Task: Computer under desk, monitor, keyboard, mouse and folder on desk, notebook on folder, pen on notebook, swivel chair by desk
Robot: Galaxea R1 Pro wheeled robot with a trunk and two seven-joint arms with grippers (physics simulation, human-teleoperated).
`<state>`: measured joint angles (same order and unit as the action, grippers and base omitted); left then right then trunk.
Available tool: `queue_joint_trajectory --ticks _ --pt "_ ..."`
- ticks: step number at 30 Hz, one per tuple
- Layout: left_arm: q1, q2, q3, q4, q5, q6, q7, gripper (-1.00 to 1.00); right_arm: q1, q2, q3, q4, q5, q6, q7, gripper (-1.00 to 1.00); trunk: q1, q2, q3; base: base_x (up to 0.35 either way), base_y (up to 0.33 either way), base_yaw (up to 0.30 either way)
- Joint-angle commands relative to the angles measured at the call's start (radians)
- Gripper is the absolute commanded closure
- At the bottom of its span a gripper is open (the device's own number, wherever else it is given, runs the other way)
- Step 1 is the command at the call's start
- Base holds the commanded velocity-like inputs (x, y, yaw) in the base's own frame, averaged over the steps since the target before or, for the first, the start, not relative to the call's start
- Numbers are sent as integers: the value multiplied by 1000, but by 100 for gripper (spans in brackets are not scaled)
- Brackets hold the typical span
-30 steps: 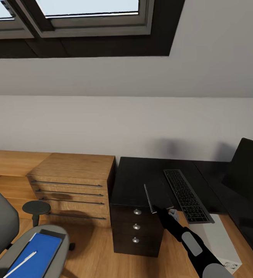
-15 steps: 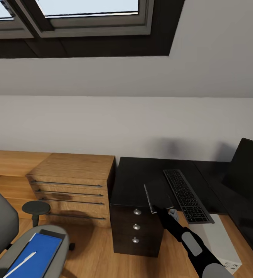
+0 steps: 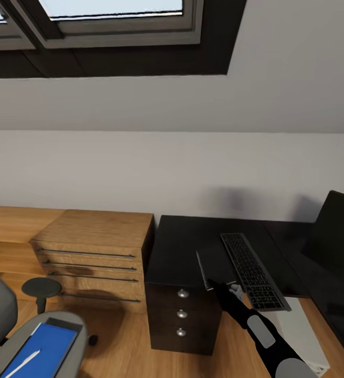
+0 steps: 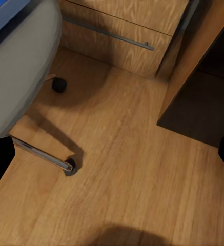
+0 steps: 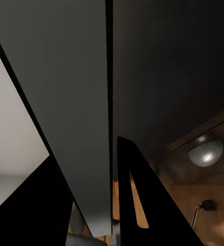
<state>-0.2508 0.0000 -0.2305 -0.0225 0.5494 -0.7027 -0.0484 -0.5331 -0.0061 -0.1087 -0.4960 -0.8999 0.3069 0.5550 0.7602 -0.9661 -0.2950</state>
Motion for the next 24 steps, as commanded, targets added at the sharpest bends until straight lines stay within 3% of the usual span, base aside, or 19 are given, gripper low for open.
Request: queue_joint_trajectory --ticks 1,24 --pt "-1 0 -6 1 10 -3 -5 -100 -1 1 -3 1 -8 9 2 100 0 -1 -1 75 -55 0" --pt "-1 -4 -7 1 9 -4 -6 -100 -1 2 -2 40 -8 9 0 100 0 -1 -1 10 -7 0"
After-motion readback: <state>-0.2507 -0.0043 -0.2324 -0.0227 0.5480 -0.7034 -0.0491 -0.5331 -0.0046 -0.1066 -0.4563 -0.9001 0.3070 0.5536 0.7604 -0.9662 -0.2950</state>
